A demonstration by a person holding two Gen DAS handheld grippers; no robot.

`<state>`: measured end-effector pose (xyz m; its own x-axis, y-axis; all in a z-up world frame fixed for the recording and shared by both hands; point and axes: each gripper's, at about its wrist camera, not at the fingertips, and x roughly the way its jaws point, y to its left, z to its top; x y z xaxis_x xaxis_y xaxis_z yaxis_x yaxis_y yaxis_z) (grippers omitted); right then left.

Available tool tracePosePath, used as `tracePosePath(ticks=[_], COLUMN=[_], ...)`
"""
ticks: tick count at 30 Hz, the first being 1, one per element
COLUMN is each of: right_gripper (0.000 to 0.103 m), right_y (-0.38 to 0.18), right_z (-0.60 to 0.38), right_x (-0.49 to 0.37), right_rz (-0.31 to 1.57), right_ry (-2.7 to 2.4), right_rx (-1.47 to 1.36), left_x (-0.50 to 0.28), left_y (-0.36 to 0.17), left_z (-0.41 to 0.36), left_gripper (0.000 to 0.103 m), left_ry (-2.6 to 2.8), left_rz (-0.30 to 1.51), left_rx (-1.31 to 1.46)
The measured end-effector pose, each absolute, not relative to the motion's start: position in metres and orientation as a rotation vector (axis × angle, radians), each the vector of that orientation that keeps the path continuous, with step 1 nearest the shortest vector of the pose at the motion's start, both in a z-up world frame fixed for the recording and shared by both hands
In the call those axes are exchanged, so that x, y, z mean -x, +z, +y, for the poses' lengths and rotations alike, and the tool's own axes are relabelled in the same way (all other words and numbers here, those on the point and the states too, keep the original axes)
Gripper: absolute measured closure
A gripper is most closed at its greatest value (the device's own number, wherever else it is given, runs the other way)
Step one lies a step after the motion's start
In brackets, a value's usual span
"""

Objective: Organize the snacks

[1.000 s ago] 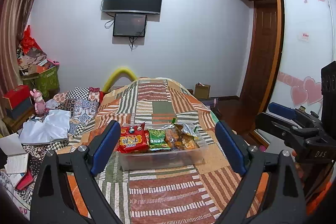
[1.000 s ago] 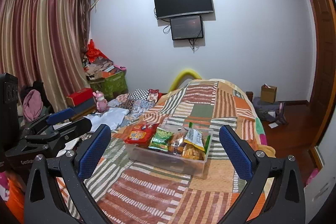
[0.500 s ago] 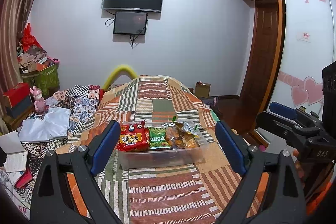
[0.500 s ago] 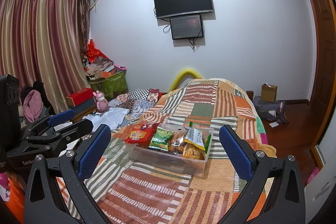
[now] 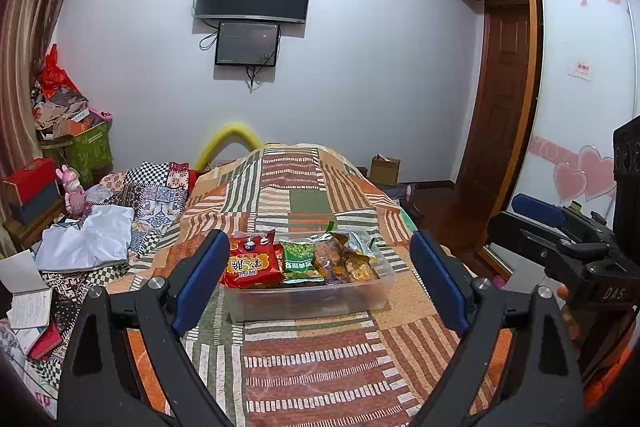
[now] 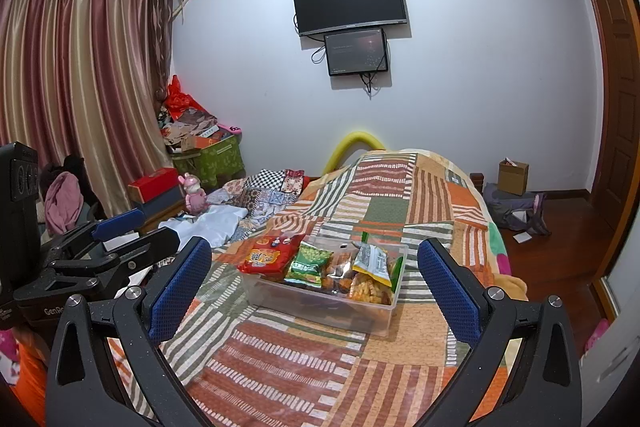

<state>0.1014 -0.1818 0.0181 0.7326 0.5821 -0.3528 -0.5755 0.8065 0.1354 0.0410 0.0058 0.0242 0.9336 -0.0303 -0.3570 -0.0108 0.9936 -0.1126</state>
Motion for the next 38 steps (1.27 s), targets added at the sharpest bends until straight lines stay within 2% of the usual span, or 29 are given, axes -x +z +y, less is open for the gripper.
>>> tracePosePath(ticks=[26,30,38], right_gripper=[0.000,0.000,0.000], right_y=[0.0164,0.0148,0.0118], right_z=[-0.1760,-0.1756,-0.1756], right_x=[-0.0979,-0.0989,-0.1001], right_rz=[0.399,0.402,0.413], right_ry=[0.638,0.639,0.635], right_rx=[-0.022,-0.022,-0.028], left_x=[-0.0408,-0.0399,-0.0395], left_y=[0.0208,0.0211,0.0193], left_z=[0.0035,0.0033,0.0027], left_gripper=[0.011,0.006,0.006], left_ry=[-0.023,-0.023,-0.030], left_rz=[0.369,0.364,0.366], left_rx=[0.108,0.104,0.101])
